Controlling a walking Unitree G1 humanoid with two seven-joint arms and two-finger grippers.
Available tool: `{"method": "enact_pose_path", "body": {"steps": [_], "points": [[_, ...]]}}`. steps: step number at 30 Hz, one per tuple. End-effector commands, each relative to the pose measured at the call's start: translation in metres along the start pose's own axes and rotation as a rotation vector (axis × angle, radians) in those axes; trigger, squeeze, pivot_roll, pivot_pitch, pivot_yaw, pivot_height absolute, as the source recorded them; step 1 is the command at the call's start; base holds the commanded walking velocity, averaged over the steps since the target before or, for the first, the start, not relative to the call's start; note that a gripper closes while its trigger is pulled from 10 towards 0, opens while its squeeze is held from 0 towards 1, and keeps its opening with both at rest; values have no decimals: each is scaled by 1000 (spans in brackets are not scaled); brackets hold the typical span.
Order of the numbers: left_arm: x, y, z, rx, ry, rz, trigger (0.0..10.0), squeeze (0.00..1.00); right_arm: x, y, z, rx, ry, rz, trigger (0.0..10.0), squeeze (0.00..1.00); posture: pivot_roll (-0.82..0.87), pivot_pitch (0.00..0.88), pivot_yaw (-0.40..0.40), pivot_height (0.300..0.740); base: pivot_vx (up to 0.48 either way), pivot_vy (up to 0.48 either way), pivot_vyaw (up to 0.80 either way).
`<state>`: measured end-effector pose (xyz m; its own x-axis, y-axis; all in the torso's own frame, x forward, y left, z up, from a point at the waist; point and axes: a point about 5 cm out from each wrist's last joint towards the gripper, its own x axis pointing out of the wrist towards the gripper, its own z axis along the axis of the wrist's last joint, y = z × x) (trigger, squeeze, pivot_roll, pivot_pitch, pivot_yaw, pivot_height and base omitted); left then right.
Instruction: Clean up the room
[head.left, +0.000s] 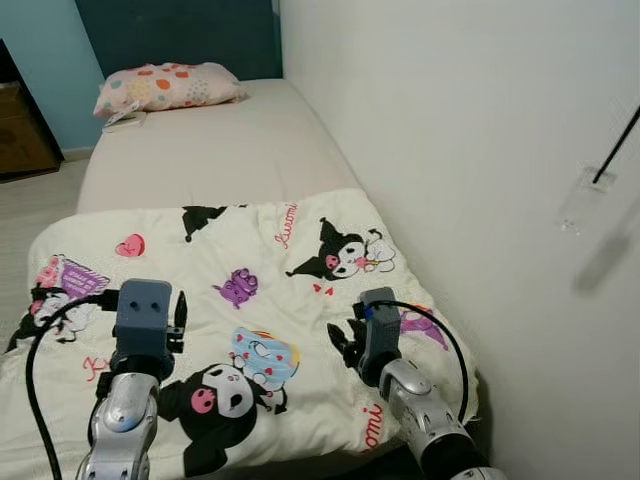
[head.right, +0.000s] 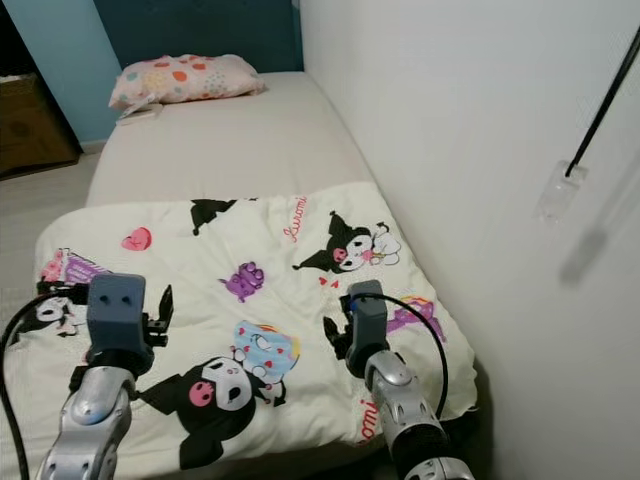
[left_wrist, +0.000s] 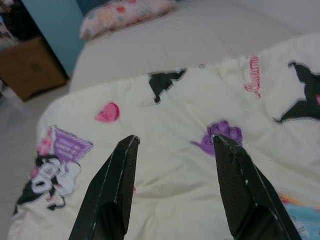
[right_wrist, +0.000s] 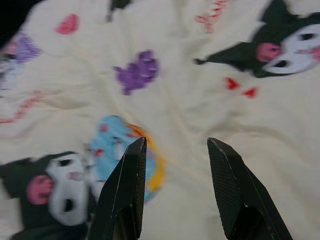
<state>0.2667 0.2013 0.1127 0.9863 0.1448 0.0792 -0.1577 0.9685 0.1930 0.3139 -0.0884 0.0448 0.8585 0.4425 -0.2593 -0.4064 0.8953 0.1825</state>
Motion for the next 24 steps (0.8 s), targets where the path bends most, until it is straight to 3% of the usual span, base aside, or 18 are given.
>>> {"method": "enact_pose_path", "body": {"steps": [1,9,14,24], "points": [[-5,-4,-20,4,65,-25,10000,0,-2,5,-7,7,10,17,10000,0,-65,12,-9,636,0,0,0],[-5,-3,-26,7,82,10,10000,0,-4,1,-7,5,7,-1,10000,0,-77,5,17,636,0,0,0],[-5,-3,-24,12,72,27,10000,0,-3,-9,1,-18,-1,-15,10000,0,-80,0,24,656,0,0,0],[-9,-6,-26,13,50,20,10000,0,-2,-14,6,-41,-8,-1,10000,0,-77,0,28,691,0,0,0]]}}
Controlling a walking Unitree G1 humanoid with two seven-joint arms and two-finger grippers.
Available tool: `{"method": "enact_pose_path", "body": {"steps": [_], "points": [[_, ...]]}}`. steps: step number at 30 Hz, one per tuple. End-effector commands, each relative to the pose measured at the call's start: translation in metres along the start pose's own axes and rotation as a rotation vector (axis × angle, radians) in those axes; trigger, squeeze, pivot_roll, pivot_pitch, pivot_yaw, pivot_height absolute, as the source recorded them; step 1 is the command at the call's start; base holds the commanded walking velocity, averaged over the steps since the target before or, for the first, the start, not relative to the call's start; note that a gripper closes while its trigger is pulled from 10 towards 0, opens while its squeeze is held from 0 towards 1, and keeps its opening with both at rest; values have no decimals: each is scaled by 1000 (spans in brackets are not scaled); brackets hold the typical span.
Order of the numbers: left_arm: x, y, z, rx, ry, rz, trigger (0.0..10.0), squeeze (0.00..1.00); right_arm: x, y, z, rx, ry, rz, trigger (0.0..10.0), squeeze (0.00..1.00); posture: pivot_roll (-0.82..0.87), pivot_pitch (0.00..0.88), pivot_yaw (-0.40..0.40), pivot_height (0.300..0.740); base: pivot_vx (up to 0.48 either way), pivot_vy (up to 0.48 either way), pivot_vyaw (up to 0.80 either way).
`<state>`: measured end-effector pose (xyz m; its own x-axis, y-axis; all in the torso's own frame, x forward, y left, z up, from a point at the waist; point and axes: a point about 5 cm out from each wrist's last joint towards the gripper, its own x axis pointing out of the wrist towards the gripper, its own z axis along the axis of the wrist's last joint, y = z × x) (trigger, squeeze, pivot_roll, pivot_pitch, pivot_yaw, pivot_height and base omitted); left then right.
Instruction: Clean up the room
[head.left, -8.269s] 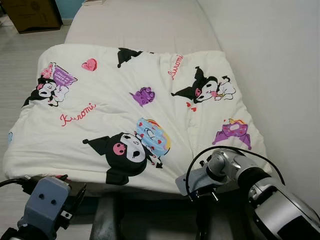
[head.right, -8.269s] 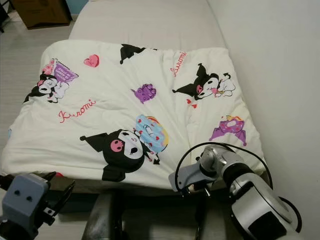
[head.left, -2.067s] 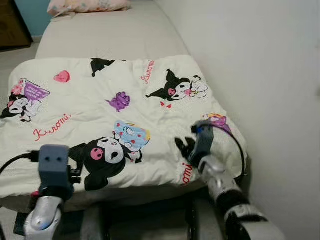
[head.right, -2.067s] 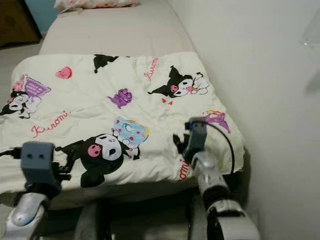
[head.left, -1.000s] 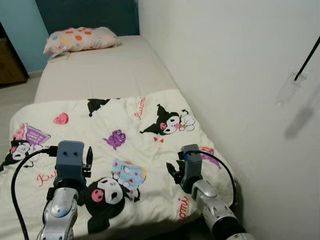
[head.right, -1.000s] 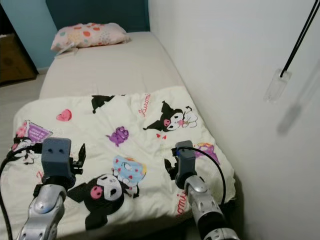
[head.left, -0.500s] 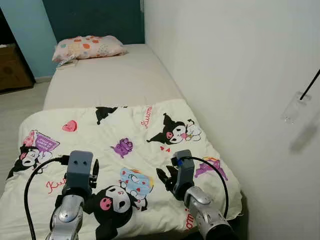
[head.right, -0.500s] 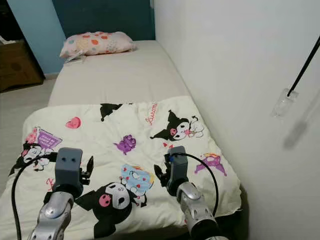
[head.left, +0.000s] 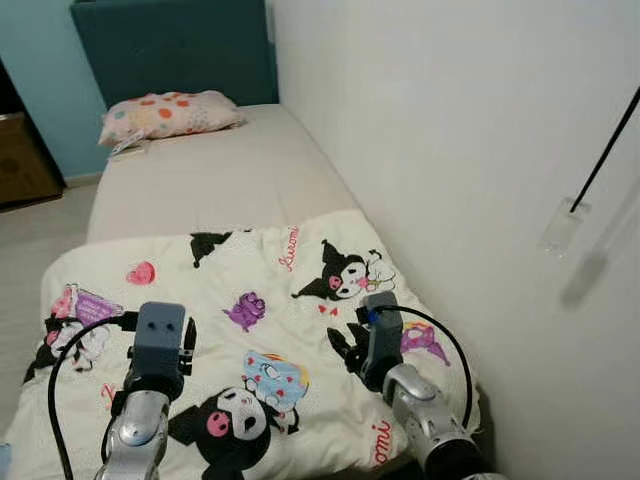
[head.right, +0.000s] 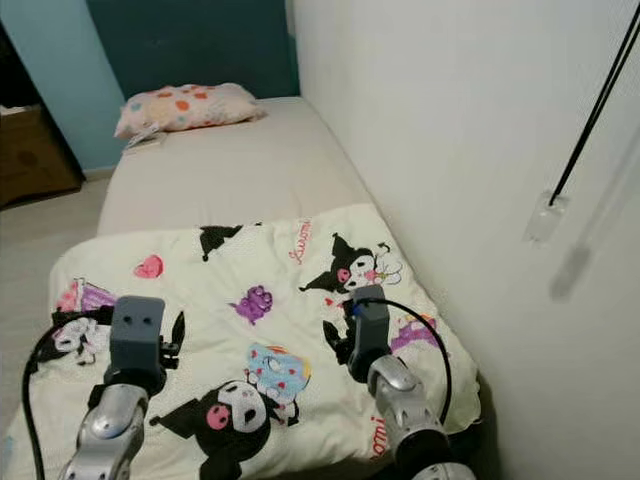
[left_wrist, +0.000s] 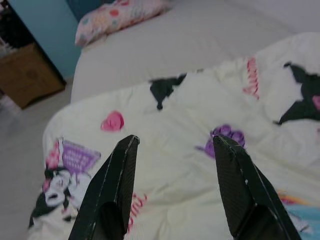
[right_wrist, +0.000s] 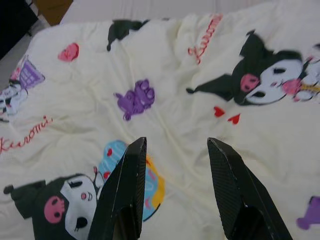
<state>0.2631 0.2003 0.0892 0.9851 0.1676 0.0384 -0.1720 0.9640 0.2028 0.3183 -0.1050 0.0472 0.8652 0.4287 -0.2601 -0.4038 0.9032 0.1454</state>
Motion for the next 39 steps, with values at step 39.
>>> {"method": "enact_pose_path", "body": {"steps": [39], "points": [[-23,-20,-62,-27,257,-103,10000,0,-5,3,-44,-46,225,-48,10000,0,-73,0,22,740,0,0,0]]}}
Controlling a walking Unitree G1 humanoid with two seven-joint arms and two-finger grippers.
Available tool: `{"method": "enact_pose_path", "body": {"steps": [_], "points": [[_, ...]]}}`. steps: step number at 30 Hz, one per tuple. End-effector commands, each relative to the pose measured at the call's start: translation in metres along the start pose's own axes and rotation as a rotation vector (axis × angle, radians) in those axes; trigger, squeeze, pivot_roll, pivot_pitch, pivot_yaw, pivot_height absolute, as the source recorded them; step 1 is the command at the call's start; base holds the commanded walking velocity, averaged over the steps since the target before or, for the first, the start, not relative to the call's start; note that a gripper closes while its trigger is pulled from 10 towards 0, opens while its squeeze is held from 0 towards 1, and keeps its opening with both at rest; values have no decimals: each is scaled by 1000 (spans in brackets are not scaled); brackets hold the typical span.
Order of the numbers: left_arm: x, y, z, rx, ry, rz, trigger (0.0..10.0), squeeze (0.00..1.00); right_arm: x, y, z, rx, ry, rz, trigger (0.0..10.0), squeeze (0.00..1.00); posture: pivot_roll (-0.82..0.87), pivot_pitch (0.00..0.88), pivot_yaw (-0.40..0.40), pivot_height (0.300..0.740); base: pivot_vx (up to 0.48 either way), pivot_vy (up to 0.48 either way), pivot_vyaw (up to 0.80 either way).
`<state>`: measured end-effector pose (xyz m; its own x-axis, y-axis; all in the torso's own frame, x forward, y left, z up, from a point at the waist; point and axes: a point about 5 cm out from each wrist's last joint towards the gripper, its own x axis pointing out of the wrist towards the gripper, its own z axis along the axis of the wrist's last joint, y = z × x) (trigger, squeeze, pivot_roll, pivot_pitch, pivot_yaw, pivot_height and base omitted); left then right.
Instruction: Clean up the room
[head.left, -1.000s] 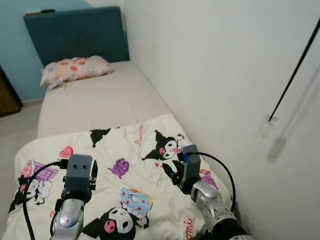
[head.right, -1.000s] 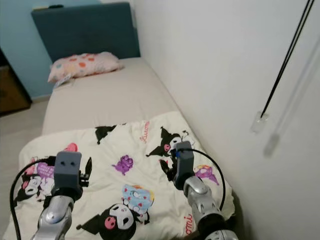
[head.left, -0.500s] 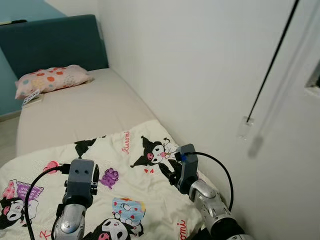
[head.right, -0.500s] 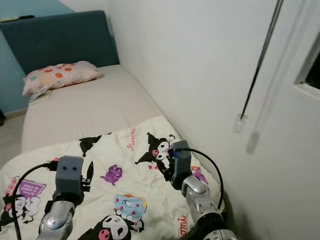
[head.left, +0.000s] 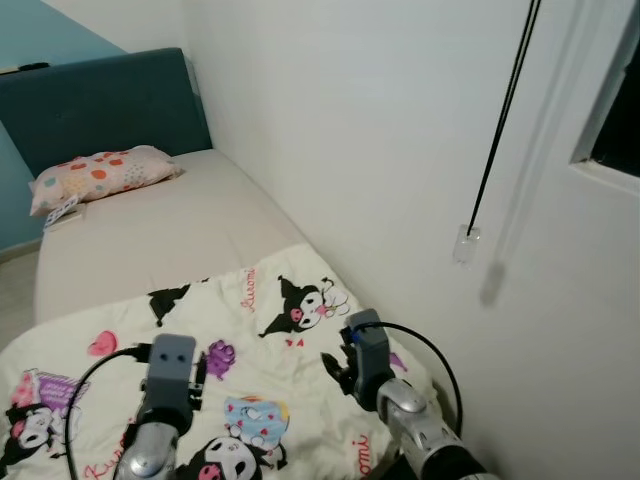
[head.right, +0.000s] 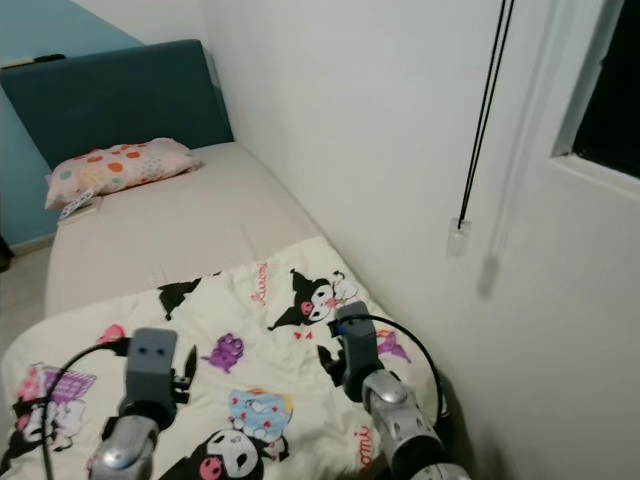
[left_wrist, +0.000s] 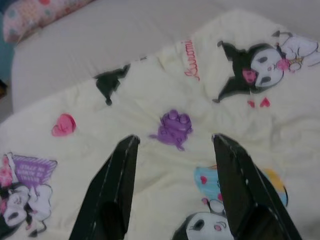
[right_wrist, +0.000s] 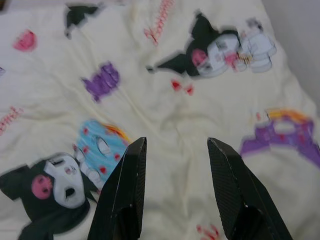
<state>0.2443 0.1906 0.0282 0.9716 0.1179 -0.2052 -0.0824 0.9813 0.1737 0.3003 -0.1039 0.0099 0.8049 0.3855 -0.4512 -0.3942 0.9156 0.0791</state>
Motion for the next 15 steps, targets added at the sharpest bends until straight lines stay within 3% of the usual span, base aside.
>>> {"method": "enact_pose_path", "body": {"steps": [1,5,15], "points": [[2,-2,-7,0,35,-12,10000,0,0,-4,-5,25,38,-42,10000,0,-76,0,22,740,0,0,0],[4,-1,-8,9,41,5,10000,0,-1,-12,-2,10,25,-90,10000,0,-83,0,29,740,0,0,0],[-1,-5,-7,-14,15,10,10000,0,1,-8,3,-51,-1,-66,10000,0,-77,0,25,740,0,0,0]]}}
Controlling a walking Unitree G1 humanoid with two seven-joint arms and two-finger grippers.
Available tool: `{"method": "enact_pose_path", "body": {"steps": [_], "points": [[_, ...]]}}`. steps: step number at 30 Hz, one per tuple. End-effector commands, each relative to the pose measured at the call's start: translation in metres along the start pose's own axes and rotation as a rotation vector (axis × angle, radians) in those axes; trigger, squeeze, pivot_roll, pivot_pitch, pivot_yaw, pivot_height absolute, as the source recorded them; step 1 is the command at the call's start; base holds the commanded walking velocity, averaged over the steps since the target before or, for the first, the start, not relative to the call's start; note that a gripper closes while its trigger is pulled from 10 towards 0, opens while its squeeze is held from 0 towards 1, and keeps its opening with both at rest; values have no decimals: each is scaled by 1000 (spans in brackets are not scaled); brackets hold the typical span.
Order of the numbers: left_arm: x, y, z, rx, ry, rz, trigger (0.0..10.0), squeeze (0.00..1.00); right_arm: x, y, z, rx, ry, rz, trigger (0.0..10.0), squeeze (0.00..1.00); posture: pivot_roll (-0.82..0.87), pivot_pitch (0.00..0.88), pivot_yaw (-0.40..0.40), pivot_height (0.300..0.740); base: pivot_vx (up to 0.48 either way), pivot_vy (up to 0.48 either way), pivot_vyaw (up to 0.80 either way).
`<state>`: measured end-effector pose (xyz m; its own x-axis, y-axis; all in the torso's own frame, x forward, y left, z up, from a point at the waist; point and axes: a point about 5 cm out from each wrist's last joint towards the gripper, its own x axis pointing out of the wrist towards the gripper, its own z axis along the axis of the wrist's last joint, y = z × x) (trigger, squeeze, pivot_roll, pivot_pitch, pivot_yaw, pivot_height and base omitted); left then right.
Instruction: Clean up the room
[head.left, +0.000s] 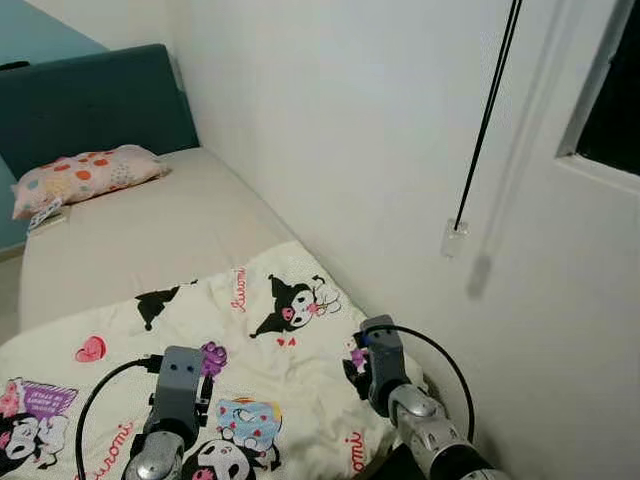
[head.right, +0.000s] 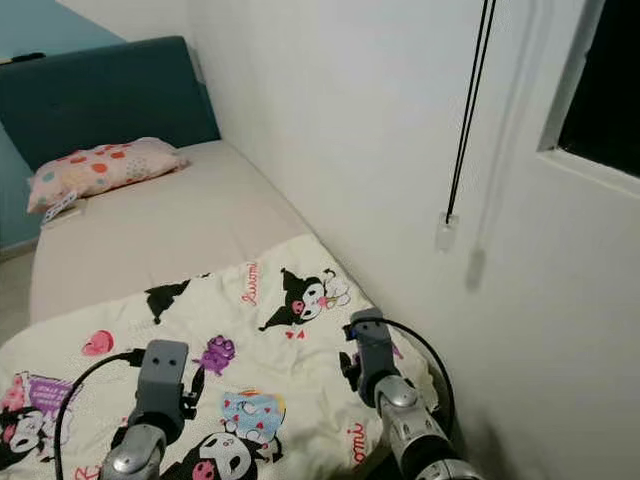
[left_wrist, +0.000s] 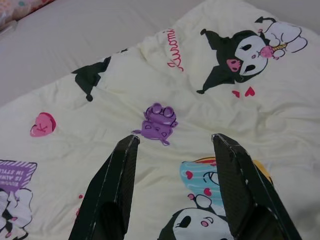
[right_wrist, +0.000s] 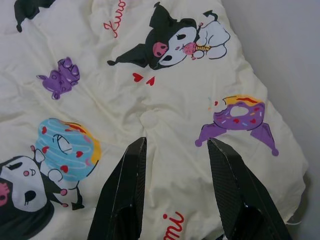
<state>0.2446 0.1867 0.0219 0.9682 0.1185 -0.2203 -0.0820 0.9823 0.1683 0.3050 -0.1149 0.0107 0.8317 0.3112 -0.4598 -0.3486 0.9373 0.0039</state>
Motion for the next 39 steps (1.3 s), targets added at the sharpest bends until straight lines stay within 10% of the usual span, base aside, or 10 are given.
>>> {"method": "enact_pose_path", "body": {"steps": [1,39], "points": [[-2,0,-2,-11,-3,14,10000,0,2,4,2,-1,-14,12,10000,0,-77,0,22,740,0,0,0],[-11,0,9,-68,-102,53,10000,0,1,23,10,-42,-122,163,10000,0,-76,0,17,740,0,-195,418]]}}
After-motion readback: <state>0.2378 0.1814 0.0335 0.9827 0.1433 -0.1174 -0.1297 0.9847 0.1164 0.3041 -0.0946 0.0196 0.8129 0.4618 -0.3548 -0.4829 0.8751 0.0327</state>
